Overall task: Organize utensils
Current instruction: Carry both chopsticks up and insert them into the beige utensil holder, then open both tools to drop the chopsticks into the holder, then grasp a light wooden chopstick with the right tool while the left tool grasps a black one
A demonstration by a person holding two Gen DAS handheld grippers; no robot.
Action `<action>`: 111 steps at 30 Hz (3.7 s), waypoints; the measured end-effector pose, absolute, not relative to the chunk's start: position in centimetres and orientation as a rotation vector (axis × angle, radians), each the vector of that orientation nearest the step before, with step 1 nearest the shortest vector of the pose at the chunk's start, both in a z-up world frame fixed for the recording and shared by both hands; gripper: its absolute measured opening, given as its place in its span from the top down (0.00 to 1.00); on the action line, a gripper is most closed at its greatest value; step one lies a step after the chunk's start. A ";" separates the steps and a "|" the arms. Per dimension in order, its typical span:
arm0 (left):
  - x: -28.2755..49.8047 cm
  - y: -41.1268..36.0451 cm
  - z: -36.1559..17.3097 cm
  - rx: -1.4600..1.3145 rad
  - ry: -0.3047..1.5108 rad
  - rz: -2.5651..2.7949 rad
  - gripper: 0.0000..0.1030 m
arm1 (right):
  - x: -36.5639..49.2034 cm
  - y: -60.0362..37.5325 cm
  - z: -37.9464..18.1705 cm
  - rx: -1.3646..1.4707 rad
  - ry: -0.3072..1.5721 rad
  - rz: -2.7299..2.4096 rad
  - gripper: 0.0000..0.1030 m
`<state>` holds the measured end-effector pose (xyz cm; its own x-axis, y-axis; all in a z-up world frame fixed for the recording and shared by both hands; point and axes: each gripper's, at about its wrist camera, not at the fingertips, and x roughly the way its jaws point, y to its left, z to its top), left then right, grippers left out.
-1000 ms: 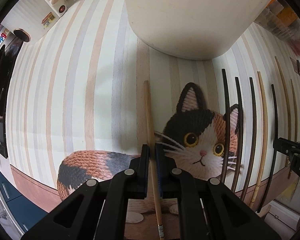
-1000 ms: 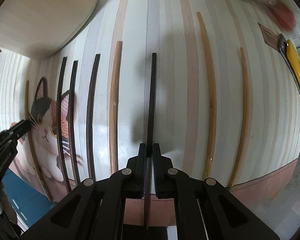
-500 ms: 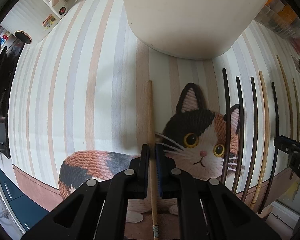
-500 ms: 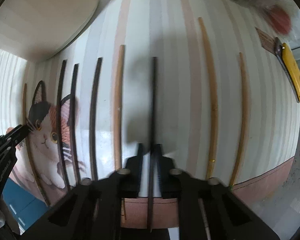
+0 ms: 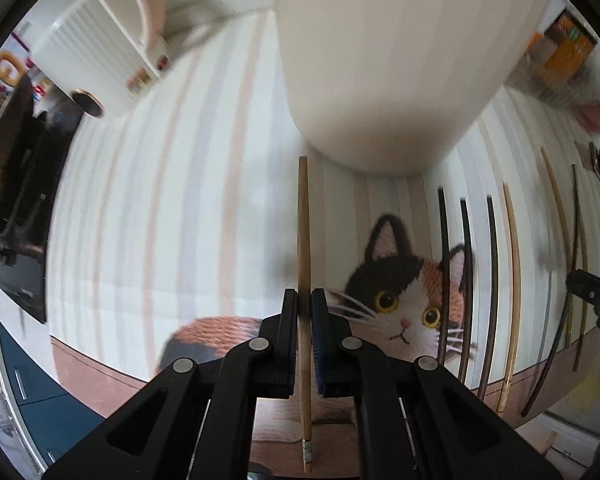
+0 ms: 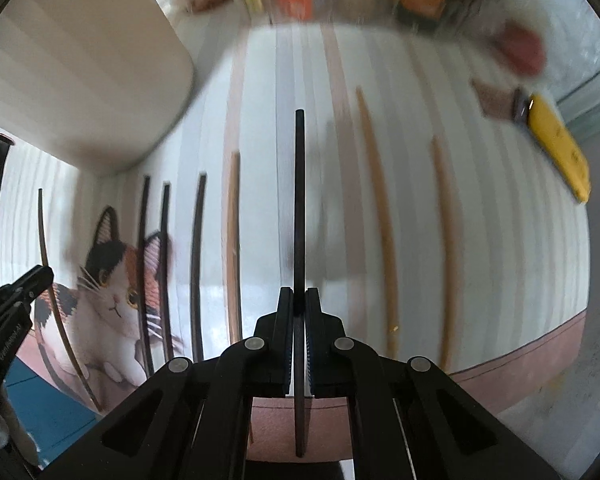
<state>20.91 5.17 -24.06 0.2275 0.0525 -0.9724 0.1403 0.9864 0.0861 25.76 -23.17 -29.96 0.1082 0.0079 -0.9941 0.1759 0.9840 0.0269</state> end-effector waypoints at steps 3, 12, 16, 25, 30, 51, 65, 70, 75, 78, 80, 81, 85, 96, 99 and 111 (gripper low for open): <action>20.8 5.8 -22.1 0.159 1.296 -0.051 0.96 | 25.4 -23.1 -27.5 0.149 1.403 -0.121 0.95; 21.5 5.8 -17.5 0.121 1.171 -0.026 0.96 | 26.5 -22.4 -22.1 0.163 1.253 -0.098 0.95; 21.6 6.3 -15.9 0.099 1.123 -0.008 0.96 | 27.9 -22.4 -20.9 0.170 1.200 -0.078 0.95; 21.2 8.3 -12.4 0.040 1.035 0.015 0.96 | 28.8 -21.5 -16.9 0.192 1.107 -0.022 0.95; 20.9 9.1 -9.8 -0.002 0.988 0.019 0.96 | 29.2 -20.6 -14.2 0.201 1.078 0.027 0.95; 28.3 5.2 7.2 -0.144 0.738 -0.197 0.96 | 36.2 -19.0 2.2 0.182 0.955 0.199 0.95; 38.6 2.7 1.7 -0.115 0.829 -0.205 0.96 | 42.4 -18.8 0.0 0.235 0.955 0.116 0.95; 40.1 2.5 0.1 -0.102 0.827 -0.190 0.96 | 43.4 -18.7 -2.3 0.258 0.990 0.109 0.95; 41.0 2.0 -1.1 -0.078 0.831 -0.180 0.96 | 43.7 -18.8 -3.8 0.266 1.013 0.103 0.95; 41.3 1.9 -2.1 -0.063 0.855 -0.180 0.96 | 43.8 -18.9 -4.3 0.275 1.024 0.099 0.95; 41.2 1.9 -2.8 -0.054 0.879 -0.185 0.96 | 44.0 -18.9 -4.8 0.279 1.037 0.100 0.95; 41.2 1.9 -3.1 -0.050 0.892 -0.187 0.96 | 44.0 -18.9 -4.8 0.280 1.041 0.101 0.95; 40.8 2.0 -3.6 -0.045 0.958 -0.199 0.94 | 44.6 -18.8 -5.9 0.287 1.085 0.126 0.95; 34.7 5.9 0.3 -0.042 0.903 -0.088 0.18 | 42.1 -20.5 -5.2 0.326 1.061 0.089 0.49; 31.8 7.4 0.0 -0.045 0.856 -0.045 0.00 | 39.7 -21.5 -4.9 0.318 1.030 0.044 0.37; 24.0 4.9 -15.1 0.142 1.113 0.086 0.00 | 29.8 -23.9 -18.6 0.278 1.215 -0.082 0.28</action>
